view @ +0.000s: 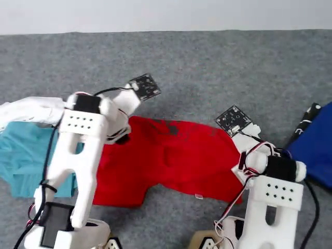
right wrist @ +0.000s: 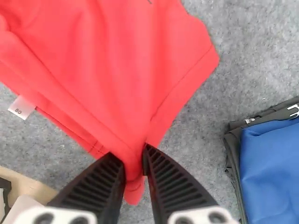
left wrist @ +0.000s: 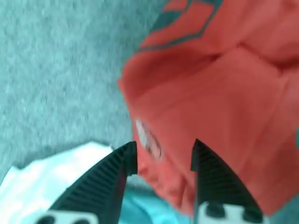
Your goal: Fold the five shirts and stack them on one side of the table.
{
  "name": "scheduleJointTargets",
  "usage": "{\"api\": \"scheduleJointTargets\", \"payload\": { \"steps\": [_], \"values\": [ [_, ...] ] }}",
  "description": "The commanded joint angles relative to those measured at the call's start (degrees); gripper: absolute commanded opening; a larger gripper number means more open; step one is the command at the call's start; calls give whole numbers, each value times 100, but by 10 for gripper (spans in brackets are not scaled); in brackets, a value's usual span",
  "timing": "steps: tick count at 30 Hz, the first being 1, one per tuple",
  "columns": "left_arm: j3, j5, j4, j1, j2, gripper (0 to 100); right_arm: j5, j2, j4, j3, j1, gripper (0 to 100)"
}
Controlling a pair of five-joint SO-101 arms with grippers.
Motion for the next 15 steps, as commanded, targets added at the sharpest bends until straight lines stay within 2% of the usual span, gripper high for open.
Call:
{"api": "scheduleJointTargets", "payload": {
  "steps": [1,11,15],
  "values": [
    [207,273,-686,123,-167,196,9,-136,-13,-26,84,10],
    [40,422,-853,132,1108,188,9,-136,-22,-18,84,10],
    [-268,431,-747,255,1134,102,18,-136,-31,-18,84,10]
  ]
}}
